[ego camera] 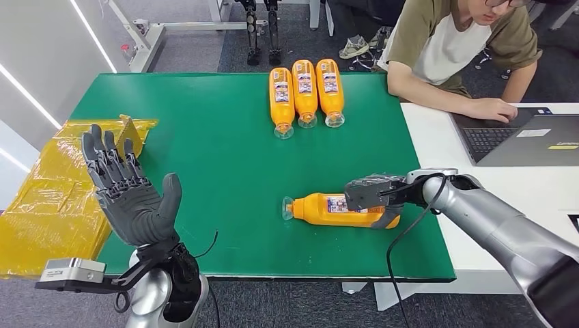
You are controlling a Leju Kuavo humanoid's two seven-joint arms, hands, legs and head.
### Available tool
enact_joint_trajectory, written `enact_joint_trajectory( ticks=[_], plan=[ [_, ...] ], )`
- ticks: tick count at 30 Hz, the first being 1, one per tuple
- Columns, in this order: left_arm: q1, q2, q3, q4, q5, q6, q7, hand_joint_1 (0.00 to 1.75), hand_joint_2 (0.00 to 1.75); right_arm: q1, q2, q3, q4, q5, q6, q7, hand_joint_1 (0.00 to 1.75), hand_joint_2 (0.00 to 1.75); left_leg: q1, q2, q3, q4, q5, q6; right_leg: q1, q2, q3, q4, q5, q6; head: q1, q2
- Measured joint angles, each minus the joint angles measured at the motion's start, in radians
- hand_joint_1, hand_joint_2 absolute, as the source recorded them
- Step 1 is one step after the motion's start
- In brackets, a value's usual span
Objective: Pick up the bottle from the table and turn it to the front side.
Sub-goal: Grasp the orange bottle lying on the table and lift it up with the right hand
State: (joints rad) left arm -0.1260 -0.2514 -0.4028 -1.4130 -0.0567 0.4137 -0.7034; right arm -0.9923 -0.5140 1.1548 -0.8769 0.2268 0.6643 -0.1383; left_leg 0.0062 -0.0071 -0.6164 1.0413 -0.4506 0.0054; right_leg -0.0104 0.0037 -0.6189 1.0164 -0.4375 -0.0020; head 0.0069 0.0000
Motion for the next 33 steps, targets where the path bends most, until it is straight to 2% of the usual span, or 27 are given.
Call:
enact_joint_trajectory(
  ticks=[12,23,29,33],
  plan=[
    [0.003,0.000,0.000,-0.004,0.003,0.007,0.000,0.00,1.75,-0.015,0.032,0.090,0.094,0.007,-0.087,-0.024,0.00,1.75,0.000,0.000,0.000,0.000,0.000,0.000,0.000,0.000,0.000,0.000,0.000,0.000,0.000,0.000],
    [0.019,0.000,0.000,-0.008,0.006,0.008,0.000,0.00,1.75,0.074,0.019,0.122,0.140,-0.008,-0.265,-0.047,0.00,1.75,0.001,0.001,0.002,0.000,-0.001,0.000,0.001,0.001,0.001,-0.001,0.000,0.000,0.000,0.000],
    [0.019,0.000,0.000,-0.008,0.006,0.007,0.000,0.00,1.75,0.095,0.019,0.122,0.164,-0.007,-0.312,-0.054,0.00,1.75,0.001,0.003,0.007,0.000,-0.001,0.001,0.001,0.002,0.005,-0.002,-0.001,0.001,0.000,0.000],
    [0.019,0.001,0.000,-0.008,0.010,0.007,0.000,0.00,1.75,0.113,0.022,0.122,0.184,-0.002,-0.365,-0.075,1.73,1.75,0.002,0.003,0.010,0.000,-0.002,0.001,0.001,0.002,0.009,-0.002,-0.001,0.001,0.000,0.000]
  ],
)
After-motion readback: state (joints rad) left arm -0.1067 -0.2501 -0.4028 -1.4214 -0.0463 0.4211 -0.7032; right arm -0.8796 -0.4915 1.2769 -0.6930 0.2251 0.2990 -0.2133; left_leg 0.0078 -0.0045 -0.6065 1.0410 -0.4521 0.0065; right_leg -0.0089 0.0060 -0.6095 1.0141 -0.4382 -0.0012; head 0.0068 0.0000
